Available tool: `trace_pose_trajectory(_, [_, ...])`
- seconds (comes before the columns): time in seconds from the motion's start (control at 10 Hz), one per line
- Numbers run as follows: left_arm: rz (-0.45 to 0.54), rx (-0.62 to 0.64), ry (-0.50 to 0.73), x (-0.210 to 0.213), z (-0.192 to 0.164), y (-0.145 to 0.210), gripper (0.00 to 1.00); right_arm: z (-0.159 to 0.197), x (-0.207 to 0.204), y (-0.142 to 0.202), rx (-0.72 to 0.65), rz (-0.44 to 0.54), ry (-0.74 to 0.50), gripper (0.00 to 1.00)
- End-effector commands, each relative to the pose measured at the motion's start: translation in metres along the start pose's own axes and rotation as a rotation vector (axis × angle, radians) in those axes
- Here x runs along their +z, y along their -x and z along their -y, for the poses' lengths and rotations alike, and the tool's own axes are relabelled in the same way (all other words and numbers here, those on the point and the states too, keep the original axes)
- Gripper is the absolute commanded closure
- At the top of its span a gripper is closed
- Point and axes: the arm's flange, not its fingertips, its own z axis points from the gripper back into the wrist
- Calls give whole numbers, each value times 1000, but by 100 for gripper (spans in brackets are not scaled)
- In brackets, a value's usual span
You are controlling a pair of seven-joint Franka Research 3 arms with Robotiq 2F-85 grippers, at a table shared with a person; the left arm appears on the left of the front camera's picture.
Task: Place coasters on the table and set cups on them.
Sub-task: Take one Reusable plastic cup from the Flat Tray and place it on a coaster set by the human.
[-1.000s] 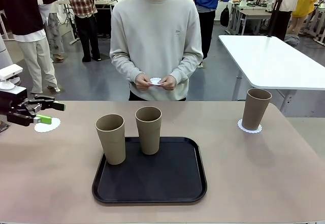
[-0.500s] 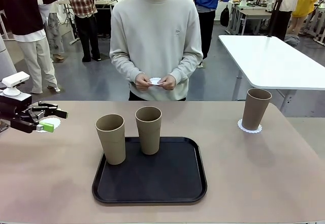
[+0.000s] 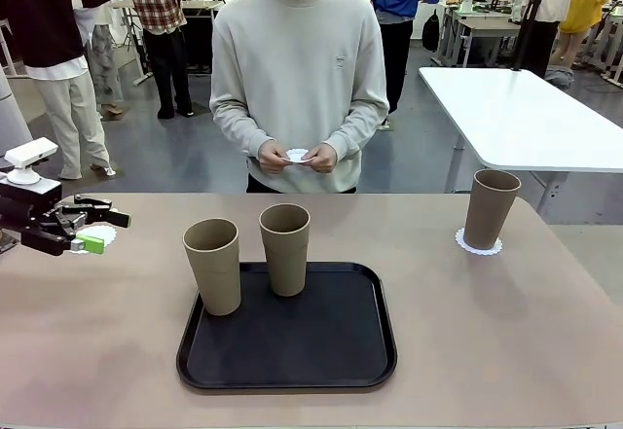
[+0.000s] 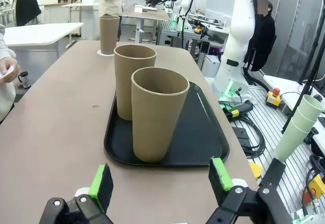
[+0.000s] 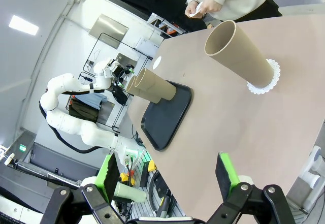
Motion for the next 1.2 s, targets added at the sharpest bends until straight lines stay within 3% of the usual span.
trace_pose_trajectory(0.0, [3,-94,31,-16,-12,17,0,0,-1,1,-8,2,-1,0])
trace_pose_trajectory(0.3, [19,-164,55,-44,-25,35,0,0,-1,1,-8,2,-1,0])
trace_pose_trajectory(1.1, [54,-101,87,-103,-52,49,0,0,-1,1,-8,2,-1,0])
